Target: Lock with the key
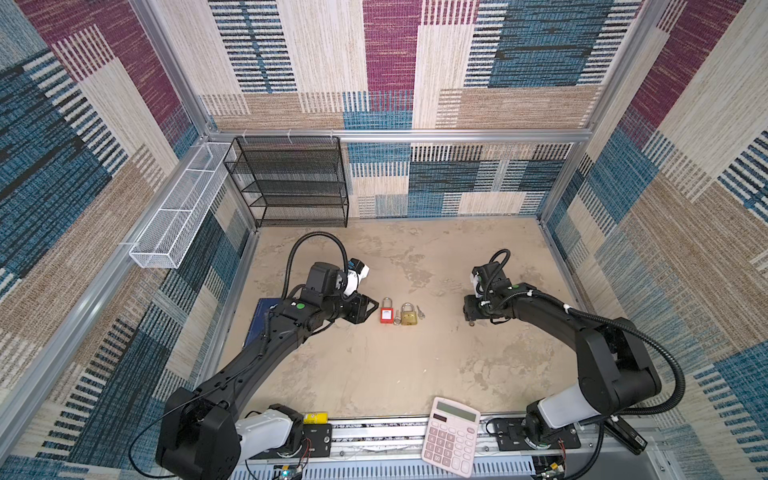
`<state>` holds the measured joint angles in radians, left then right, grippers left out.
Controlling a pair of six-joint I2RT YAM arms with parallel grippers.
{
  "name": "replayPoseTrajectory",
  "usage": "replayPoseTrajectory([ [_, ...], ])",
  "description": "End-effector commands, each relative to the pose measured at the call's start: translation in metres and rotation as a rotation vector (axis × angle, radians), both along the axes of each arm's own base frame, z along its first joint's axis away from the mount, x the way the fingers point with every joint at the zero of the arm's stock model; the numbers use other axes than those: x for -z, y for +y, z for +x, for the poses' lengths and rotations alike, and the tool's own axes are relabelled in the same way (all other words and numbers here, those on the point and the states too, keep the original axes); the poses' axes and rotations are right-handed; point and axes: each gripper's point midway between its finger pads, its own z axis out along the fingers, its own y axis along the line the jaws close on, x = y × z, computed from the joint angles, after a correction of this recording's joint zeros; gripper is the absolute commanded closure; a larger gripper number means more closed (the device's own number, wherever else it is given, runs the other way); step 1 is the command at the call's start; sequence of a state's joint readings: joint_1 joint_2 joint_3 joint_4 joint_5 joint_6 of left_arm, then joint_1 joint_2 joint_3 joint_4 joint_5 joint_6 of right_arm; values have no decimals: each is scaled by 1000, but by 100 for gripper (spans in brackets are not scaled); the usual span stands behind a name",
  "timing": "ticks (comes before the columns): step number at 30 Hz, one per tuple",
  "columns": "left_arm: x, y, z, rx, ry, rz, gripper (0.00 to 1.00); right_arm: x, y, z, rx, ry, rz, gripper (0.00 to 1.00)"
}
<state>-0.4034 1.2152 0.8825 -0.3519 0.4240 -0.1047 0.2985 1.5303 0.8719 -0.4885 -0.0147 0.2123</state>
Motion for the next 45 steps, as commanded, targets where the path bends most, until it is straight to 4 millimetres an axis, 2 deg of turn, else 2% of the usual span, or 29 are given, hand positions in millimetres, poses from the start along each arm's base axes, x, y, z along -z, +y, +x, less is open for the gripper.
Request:
replayPoseTrajectory([
  [1,-7,-3,3,-2,-13,-24,50,7,-6,2,30,4,-28,46],
  [7,-6,-3,3,-1,-9,-23,50,19,-1,0,22,38,-8,48],
  [12,-6,-4,3,-6,-3,-26,50,25,-4,1,22,51,-31,50],
  [21,-4,-5,4,-12,10,-34,50,35,-9,-4,5,84,-71,61],
  [27,-5,-8,5,-17,26,-57,50,21,-5,2,-32,41,-63,67],
  [32,-11,-17,8,-9,28,-111,50,-19,5,17,-120,-79,-52,69],
  [34,-17,-23,9,5,14,-145,50,-47,12,24,-165,-159,-55,71],
  [40,-45,-42,19,16,-46,-286,50,-142,59,30,-331,-441,-13,70],
  [45,-72,-61,27,47,-25,-395,52,-200,97,17,-475,-630,1,68],
])
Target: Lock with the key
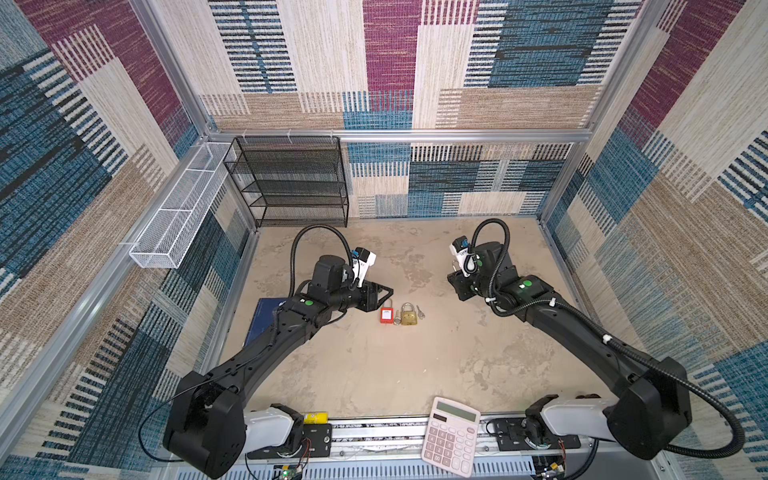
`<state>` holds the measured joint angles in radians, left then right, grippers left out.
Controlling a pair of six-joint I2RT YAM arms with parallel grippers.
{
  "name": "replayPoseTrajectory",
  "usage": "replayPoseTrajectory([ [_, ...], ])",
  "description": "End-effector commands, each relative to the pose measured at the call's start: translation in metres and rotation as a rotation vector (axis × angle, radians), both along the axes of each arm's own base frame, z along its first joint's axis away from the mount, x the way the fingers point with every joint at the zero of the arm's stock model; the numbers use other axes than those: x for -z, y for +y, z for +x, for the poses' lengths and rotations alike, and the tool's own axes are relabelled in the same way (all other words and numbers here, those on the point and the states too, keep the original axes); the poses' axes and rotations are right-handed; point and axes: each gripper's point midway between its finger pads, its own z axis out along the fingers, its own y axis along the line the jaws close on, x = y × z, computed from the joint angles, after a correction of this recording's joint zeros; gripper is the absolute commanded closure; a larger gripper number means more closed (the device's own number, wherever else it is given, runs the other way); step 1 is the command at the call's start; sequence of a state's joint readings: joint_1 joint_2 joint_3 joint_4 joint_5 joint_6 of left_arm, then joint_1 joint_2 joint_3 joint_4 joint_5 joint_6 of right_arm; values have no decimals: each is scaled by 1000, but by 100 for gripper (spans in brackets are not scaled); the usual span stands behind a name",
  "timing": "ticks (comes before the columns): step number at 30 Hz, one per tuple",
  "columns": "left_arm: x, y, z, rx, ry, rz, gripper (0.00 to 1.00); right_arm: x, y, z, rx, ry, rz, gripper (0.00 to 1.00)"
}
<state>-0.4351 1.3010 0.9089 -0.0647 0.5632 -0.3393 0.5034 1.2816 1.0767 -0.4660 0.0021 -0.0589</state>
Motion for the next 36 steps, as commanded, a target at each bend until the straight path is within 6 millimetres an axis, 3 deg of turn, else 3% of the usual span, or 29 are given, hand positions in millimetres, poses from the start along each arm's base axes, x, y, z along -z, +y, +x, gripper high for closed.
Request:
replayPoseTrajectory([
  [1,-39,-19,6,43,-26,-138,52,-39,22,-5,-111,-168,-7,67],
  [4,-50,-28,7,63,-40,-160,52,-56,45,-23,-229,-275,-24,65],
  [9,-64,-47,0,108,-61,-207,53,-52,64,-35,-301,-314,-100,65],
  [16,-71,-61,-4,138,-61,-227,56,-65,82,-47,-361,-401,-130,65],
  [36,-72,-78,-16,205,-54,-231,70,-73,96,-57,-433,-479,-170,66],
])
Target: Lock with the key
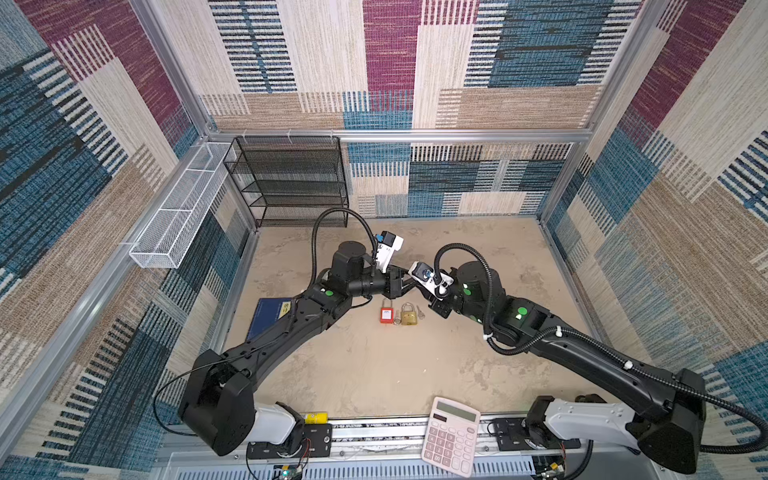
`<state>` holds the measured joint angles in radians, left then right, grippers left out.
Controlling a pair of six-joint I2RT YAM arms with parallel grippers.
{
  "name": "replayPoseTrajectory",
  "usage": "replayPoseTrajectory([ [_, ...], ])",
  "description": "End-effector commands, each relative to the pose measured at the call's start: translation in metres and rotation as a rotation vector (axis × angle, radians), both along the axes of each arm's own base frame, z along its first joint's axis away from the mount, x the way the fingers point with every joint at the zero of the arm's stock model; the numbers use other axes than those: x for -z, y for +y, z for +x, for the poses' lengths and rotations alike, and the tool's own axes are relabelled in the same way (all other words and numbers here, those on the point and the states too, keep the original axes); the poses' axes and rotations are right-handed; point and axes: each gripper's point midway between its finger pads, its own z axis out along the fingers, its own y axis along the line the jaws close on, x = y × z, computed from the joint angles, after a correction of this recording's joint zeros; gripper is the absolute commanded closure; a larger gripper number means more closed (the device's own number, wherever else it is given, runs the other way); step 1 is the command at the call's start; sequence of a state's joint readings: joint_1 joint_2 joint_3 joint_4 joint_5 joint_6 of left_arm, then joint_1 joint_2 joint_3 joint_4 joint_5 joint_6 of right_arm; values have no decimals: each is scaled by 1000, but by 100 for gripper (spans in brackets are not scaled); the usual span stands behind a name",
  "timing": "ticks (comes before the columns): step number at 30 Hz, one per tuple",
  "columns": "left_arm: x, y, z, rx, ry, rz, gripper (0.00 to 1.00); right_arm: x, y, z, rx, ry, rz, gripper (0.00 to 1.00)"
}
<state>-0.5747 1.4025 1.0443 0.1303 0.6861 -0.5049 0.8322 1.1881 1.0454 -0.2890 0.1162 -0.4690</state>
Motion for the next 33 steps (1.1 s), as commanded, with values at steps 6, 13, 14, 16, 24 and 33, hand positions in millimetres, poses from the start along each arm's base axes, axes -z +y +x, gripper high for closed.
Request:
replayPoseTrajectory([
  [6,-5,-2,3,-1,-12,-3,83,-15,6,4,-7,-61,21,66],
  [13,-5,1,10,-50,-1,0,100,-20,4,4,2,-81,22,65],
  [14,-4,1,11,-55,1,0,100,-19,3,4,3,-81,21,65],
  [16,-5,1,11,-57,1,-2,100,-20,2,4,7,-85,21,64],
  [24,-8,2,12,-69,-3,-10,100,-16,0,3,14,-82,18,50],
  [33,-6,6,12,-89,-18,-29,100,-19,-18,4,88,-109,24,41],
])
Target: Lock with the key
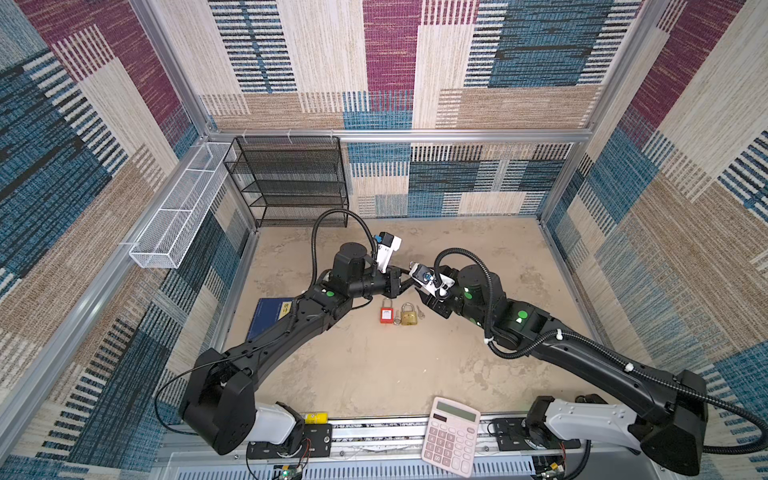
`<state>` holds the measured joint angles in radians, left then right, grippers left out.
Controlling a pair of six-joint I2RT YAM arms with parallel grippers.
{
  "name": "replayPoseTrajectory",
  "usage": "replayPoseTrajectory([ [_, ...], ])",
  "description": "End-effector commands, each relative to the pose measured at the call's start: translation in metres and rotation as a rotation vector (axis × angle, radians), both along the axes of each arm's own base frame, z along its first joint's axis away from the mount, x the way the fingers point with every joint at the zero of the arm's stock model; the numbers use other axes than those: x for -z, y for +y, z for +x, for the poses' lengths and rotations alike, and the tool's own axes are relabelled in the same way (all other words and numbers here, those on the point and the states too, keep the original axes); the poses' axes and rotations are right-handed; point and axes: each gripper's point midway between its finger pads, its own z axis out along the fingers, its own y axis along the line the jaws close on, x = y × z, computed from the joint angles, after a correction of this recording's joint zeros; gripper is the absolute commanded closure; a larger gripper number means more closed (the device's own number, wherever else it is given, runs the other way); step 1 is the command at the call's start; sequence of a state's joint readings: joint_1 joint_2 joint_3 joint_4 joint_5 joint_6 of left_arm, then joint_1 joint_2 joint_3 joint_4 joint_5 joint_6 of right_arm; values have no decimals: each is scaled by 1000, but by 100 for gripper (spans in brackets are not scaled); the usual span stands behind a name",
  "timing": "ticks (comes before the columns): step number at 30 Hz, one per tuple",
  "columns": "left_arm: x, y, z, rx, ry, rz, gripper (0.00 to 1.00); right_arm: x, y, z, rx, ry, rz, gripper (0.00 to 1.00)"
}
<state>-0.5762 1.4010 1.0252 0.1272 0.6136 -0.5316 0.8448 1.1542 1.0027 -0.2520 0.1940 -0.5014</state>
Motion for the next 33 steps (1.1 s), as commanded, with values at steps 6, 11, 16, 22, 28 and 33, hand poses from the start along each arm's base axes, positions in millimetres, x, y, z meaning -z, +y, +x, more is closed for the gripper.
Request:
replayPoseTrajectory([
  [6,-39,3,4,-8,-113,-94,100,-75,-40,-13,-6,17,453,34],
  [11,-67,1,8,13,-187,-243,100,-100,-62,-19,-78,163,748,25],
  [16,-100,-7,7,98,-241,-411,100,-119,-56,-17,-206,332,875,26],
  [22,-132,-6,9,113,-324,-541,100,-152,-47,-5,-323,459,974,27],
  [28,-153,-5,7,131,-383,-599,100,-156,-39,12,-342,524,997,27],
  [33,-163,-3,4,136,-420,-623,100,-155,-36,15,-376,571,1026,27],
])
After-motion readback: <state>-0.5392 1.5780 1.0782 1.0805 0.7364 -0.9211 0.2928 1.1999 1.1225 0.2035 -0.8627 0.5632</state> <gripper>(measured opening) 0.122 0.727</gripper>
